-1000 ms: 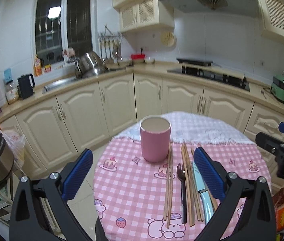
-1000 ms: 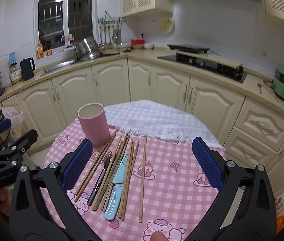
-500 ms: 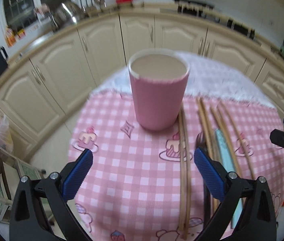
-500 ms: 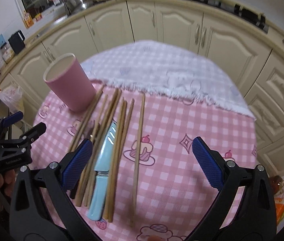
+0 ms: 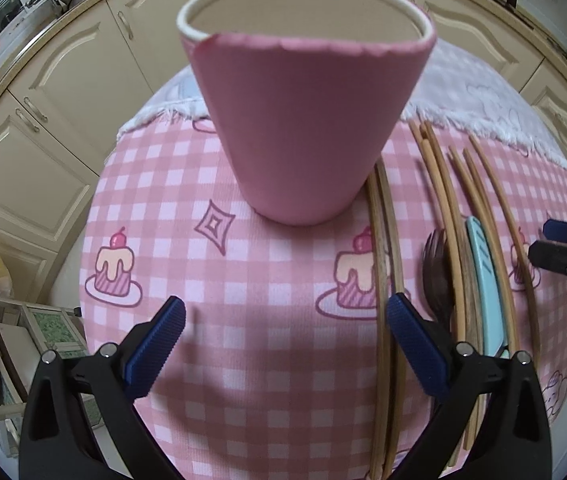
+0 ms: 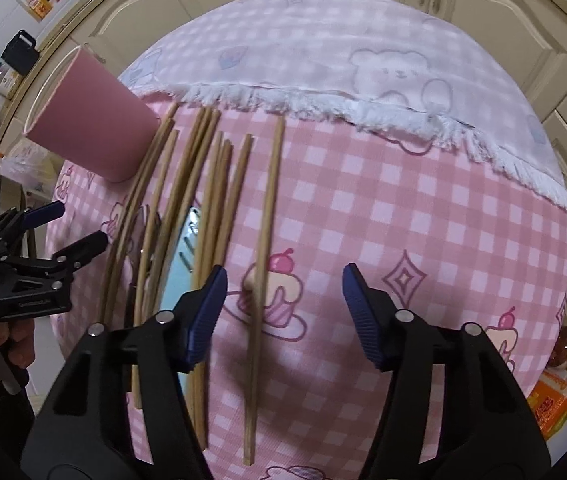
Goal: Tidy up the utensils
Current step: 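Lower the right gripper onto a wooden chopstick and close on it, then lift the chopstick with the right gripper and drop it into the pink cup, then lower the right gripper onto another wooden chopstick and close on it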
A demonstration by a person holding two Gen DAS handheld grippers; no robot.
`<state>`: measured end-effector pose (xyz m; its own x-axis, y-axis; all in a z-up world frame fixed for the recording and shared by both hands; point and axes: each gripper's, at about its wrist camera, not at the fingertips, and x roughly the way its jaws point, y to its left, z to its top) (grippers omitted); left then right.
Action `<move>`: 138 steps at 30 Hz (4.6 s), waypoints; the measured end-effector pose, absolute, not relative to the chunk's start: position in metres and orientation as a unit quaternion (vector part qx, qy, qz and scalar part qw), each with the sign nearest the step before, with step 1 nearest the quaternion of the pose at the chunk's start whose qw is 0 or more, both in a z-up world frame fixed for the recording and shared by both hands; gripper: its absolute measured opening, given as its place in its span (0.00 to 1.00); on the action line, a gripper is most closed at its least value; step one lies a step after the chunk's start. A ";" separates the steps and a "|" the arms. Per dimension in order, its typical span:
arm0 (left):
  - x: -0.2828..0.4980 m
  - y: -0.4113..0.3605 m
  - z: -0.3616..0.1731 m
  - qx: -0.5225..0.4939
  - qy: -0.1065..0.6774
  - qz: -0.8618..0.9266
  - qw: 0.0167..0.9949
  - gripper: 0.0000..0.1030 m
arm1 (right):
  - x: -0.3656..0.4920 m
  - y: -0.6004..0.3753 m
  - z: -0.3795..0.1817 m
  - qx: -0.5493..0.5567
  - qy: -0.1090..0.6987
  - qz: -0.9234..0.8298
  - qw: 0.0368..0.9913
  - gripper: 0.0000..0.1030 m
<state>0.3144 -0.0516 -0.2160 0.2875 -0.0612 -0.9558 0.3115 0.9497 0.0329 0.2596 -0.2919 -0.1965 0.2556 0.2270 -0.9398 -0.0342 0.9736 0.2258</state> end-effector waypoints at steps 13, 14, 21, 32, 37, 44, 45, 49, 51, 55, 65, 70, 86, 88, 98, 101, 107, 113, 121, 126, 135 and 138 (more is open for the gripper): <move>0.322 -0.067 -0.228 0.094 0.614 -0.123 0.774 0.85 | 0.280 -0.264 -0.208 0.030 0.634 0.090 0.767 0.35; 0.323 -0.069 -0.228 0.097 0.613 -0.123 0.774 0.83 | 0.282 -0.263 -0.208 0.028 0.635 0.091 0.767 0.35; 0.327 -0.074 -0.225 0.094 0.616 -0.120 0.773 0.74 | 0.291 -0.259 -0.211 0.031 0.638 0.094 0.764 0.34; 0.315 -0.080 -0.228 0.114 0.603 -0.126 0.779 0.51 | 0.304 -0.245 -0.213 -0.024 0.643 0.074 0.762 0.23; 0.311 -0.089 -0.224 0.115 0.600 -0.139 0.779 0.21 | 0.305 -0.233 -0.214 -0.052 0.639 0.074 0.764 0.09; 0.286 -0.087 -0.218 0.090 0.593 -0.167 0.782 0.06 | 0.286 -0.248 -0.208 0.016 0.622 0.101 0.777 0.05; 0.282 -0.084 -0.216 0.083 0.590 -0.169 0.785 0.06 | 0.283 -0.252 -0.207 0.024 0.618 0.104 0.779 0.05; 0.266 -0.067 -0.209 0.053 0.571 -0.187 0.797 0.05 | 0.266 -0.269 -0.192 0.072 0.582 0.122 0.801 0.05; 0.255 -0.063 -0.197 0.041 0.546 -0.205 0.811 0.05 | 0.254 -0.273 -0.176 0.091 0.545 0.134 0.823 0.05; 0.227 -0.056 -0.167 0.035 0.466 -0.250 0.848 0.05 | 0.237 -0.277 -0.143 0.139 0.471 0.157 0.857 0.05; 0.248 -0.023 -0.066 -0.078 0.230 -0.251 0.937 0.05 | 0.267 -0.243 -0.037 0.178 0.265 0.194 0.928 0.05; 0.271 -0.015 -0.045 -0.123 0.148 -0.228 0.954 0.05 | 0.289 -0.232 -0.009 0.183 0.194 0.190 0.945 0.05; 0.339 -0.036 -0.089 -0.100 0.134 -0.171 0.971 0.06 | 0.341 -0.200 -0.035 0.140 0.192 0.173 0.956 0.06; 0.340 -0.036 -0.096 -0.096 0.138 -0.168 0.971 0.06 | 0.342 -0.199 -0.040 0.134 0.200 0.174 0.955 0.06; 0.339 -0.040 -0.119 -0.076 0.159 -0.169 0.970 0.13 | 0.349 -0.193 -0.059 0.114 0.258 0.185 0.941 0.16; 0.331 -0.034 -0.119 -0.080 0.166 -0.166 0.969 0.50 | 0.345 -0.201 -0.062 0.134 0.255 0.176 0.941 0.90; 0.312 -0.019 -0.106 -0.082 0.181 -0.146 0.969 0.90 | 0.334 -0.221 -0.059 0.157 0.262 0.161 0.939 0.93; 0.295 -0.010 -0.092 -0.069 0.209 -0.128 0.967 0.92 | 0.315 -0.245 -0.057 0.170 0.275 0.137 0.936 0.94; 0.268 -0.013 -0.078 -0.041 0.227 -0.129 0.965 0.92 | 0.293 -0.266 -0.062 0.165 0.307 0.112 0.931 0.94; 0.258 -0.014 -0.075 -0.036 0.249 -0.130 0.959 0.92 | 0.279 -0.274 -0.069 0.155 0.342 0.102 0.921 0.94; 0.244 -0.018 -0.088 -0.021 0.291 -0.133 0.947 0.92 | 0.255 -0.291 -0.099 0.136 0.404 0.081 0.901 0.94; 0.239 -0.024 -0.095 -0.006 0.304 -0.135 0.943 0.92 | 0.250 -0.291 -0.120 0.121 0.439 0.076 0.887 0.94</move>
<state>0.2386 -0.0239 -0.0950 0.7791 -0.2572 -0.5717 0.2502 0.9637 -0.0926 0.2503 -0.2913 -0.1201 0.6032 0.2420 -0.7600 -0.0294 0.9589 0.2821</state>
